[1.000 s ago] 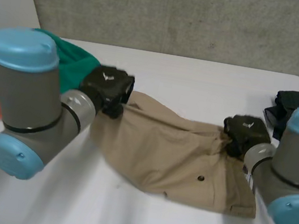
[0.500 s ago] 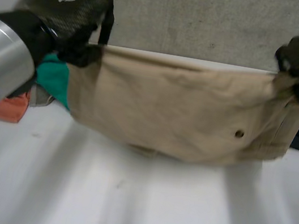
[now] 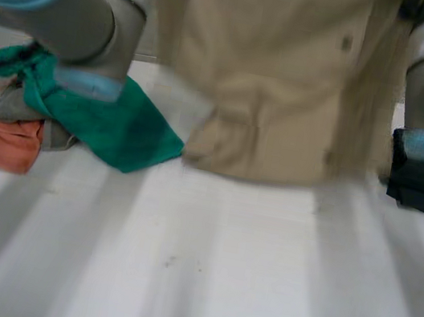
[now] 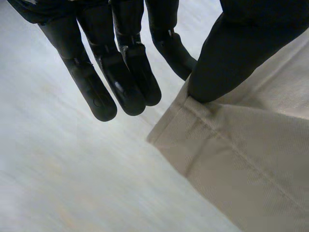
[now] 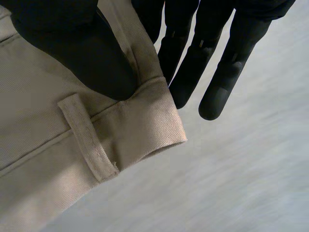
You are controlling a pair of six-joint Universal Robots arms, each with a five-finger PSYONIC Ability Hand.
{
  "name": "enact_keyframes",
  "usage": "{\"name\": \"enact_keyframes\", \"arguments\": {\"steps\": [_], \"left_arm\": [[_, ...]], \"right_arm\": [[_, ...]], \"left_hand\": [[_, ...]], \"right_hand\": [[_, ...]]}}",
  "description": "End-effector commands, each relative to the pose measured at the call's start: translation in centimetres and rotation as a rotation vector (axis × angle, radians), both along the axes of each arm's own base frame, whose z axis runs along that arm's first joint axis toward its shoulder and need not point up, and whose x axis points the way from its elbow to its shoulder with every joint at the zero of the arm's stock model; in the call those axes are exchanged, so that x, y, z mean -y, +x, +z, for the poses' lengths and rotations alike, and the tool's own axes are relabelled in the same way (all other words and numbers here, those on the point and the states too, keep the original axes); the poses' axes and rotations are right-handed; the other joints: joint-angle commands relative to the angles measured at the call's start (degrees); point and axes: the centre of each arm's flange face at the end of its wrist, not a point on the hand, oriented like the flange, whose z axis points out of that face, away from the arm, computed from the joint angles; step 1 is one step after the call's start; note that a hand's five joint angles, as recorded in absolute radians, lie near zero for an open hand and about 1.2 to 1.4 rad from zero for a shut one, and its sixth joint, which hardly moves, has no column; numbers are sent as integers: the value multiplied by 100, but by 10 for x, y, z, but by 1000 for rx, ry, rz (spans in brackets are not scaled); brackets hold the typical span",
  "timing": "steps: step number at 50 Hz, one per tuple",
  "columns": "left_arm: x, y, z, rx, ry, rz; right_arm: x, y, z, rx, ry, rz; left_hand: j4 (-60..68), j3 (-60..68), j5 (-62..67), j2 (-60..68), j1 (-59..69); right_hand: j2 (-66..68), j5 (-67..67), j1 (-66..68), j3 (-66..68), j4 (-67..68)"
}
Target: Fold the laundry.
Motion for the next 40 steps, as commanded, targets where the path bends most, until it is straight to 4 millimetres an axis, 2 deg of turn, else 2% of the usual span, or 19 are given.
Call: {"name": "enact_keyframes", "arguments": {"steps": [1,2,5,8,9,10,11,14,15,17,19,22,23,27,30,33,34,37,40], "left_arm": [[-7,13,31,-95,-106,38],[-4,13,18,-69,-59,43],[-3,13,-3,-33,9,45],[-2,14,-35,18,96,48],[-2,13,-43,32,116,47],[-3,14,-67,69,178,49],[-4,15,-79,86,209,48],[-8,15,-108,132,285,49],[-12,14,-128,164,336,44],[-15,15,-148,193,383,43],[-22,16,-183,250,467,40],[-36,12,-212,306,545,17],[-50,9,-225,344,591,0],[-78,17,-240,421,713,-5],[-92,28,-233,450,764,13],[-115,43,-228,498,833,29],[-120,46,-226,508,843,32],[-144,59,-214,552,888,34],[-178,72,-204,622,950,15]], "right_arm": [[-7,4,42,54,-218,36],[-5,4,35,41,-180,43],[-3,7,17,14,-102,52],[3,9,-14,-18,7,56],[5,9,-32,-31,66,60],[6,10,-42,-37,97,60],[7,9,-65,-57,164,58],[7,9,-101,-90,267,60],[5,9,-125,-111,337,61],[3,8,-148,-133,405,60],[-2,6,-178,-164,501,59],[-9,4,-201,-193,584,58],[-16,1,-211,-209,638,58],[-35,-5,-215,-235,735,61],[-55,-12,-209,-264,809,60],[-71,-21,-203,-282,871,53],[-83,-26,-200,-301,916,56],[-101,-33,-199,-336,990,54],[-127,-42,-197,-404,1084,54]], "left_hand": [[1124,1156,1318,1141,1508],[1124,1156,1318,1141,1508],[1124,1156,1318,1141,1508],[1124,1156,1318,1141,1508],[1124,1156,1318,1141,1508],[1124,1156,1318,1141,1508],[1124,1156,1318,1141,1508],[1124,1156,1318,1141,1508],[1124,1156,1318,1141,1508],[1124,1156,1318,1141,1508],[1124,1156,1318,1141,1508],[1124,1156,1318,1141,1508],[1124,1156,1318,1141,1508],[1124,1156,1318,1141,1508],[1124,1156,1318,1141,1508],[1124,1156,1318,1141,1508],[1124,1156,1318,1141,1508],[1124,1156,1318,1141,1508],[1124,1156,1318,1141,1508]], "right_hand": [[1311,1195,1507,1203,1133],[1311,1195,1507,1203,1133],[1311,1195,1507,1203,1133],[1311,1195,1507,1203,1133],[1311,1195,1507,1203,1133],[1311,1195,1507,1203,1133],[1311,1195,1507,1203,1133],[1311,1195,1507,1203,1133],[1311,1195,1507,1203,1133],[1311,1195,1507,1203,1133],[1311,1195,1507,1203,1133],[1311,1195,1507,1203,1133],[1311,1195,1507,1203,1133],[1311,1195,1507,1203,1133],[1311,1195,1507,1203,1133],[1311,1195,1507,1203,1133],[1311,1195,1507,1203,1133],[1311,1195,1507,1203,1133],[1311,1195,1507,1203,1133]]}}
